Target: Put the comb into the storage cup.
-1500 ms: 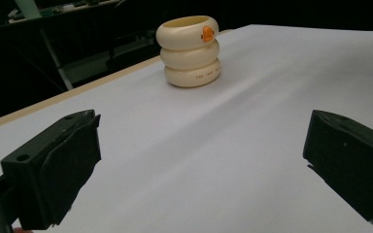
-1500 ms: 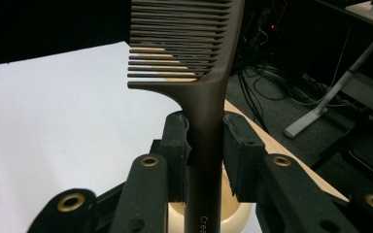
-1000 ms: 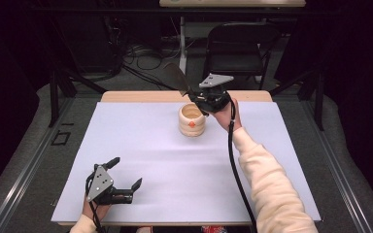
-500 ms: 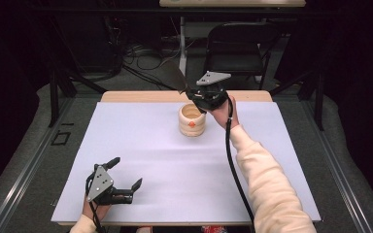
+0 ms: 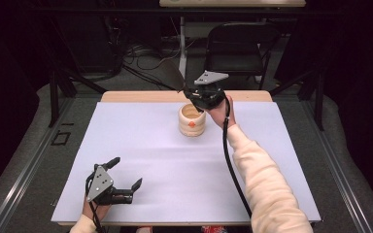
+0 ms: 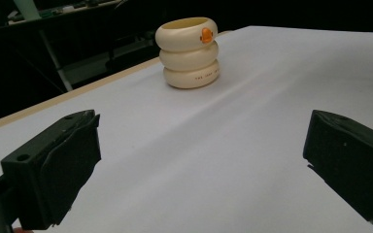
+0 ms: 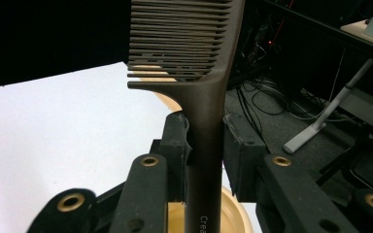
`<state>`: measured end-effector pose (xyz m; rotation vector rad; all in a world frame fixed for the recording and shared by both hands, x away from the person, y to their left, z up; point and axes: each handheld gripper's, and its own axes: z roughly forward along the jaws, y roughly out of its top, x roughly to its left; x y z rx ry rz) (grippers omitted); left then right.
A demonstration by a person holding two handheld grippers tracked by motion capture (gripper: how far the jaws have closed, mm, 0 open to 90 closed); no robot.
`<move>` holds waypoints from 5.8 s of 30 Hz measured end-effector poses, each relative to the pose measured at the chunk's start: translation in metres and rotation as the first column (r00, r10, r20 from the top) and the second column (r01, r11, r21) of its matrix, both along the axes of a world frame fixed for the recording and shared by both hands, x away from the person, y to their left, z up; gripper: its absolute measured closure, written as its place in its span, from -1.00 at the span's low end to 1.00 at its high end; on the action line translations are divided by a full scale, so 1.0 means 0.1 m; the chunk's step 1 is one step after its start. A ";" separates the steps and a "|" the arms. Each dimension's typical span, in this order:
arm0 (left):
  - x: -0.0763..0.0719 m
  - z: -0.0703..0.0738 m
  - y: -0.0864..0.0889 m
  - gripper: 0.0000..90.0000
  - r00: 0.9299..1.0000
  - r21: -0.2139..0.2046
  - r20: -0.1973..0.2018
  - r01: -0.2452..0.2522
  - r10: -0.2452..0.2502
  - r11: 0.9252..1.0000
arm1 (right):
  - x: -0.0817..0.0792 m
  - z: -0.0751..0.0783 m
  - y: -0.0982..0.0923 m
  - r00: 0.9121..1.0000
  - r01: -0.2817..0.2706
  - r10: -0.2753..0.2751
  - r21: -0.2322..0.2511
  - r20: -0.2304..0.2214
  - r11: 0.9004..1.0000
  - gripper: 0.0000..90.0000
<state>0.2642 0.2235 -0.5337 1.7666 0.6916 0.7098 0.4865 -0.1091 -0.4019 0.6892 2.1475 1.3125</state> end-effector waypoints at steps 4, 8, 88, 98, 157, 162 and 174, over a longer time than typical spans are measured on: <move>0.00 0.00 0.00 -1.00 1.000 0.002 0.002 0.002 -0.002 1.000 | 0.02 0.00 0.02 1.000 -0.003 0.003 0.000 0.003 1.000 0.61; -0.01 0.01 0.00 -1.00 1.000 -0.002 0.008 -0.001 0.001 1.000 | 0.04 -0.02 0.04 1.000 -0.002 0.002 0.013 0.002 1.000 0.61; -0.01 0.01 0.01 -1.00 1.000 -0.005 0.006 -0.001 0.001 1.000 | 0.27 -0.39 0.13 1.000 -0.007 0.006 0.035 0.019 0.999 0.61; 0.00 0.00 0.01 -1.00 1.000 0.001 0.003 -0.003 0.003 1.000 | 0.24 -0.37 0.13 0.999 -0.029 0.028 0.024 0.033 0.999 0.61; -0.01 0.01 0.01 -1.00 1.000 0.000 0.008 0.001 -0.001 1.000 | 0.32 -0.72 0.03 0.999 -0.024 0.025 0.032 -0.027 0.999 0.61; -0.01 0.01 0.01 -1.00 1.000 0.000 0.008 0.001 -0.001 1.000 | 0.32 -0.73 0.03 0.999 -0.026 0.027 0.027 -0.028 0.999 0.61; -0.01 0.01 0.01 -1.00 1.000 0.002 0.010 0.002 -0.002 1.000 | 0.33 -0.78 0.03 0.999 -0.028 0.029 0.015 -0.043 0.999 0.61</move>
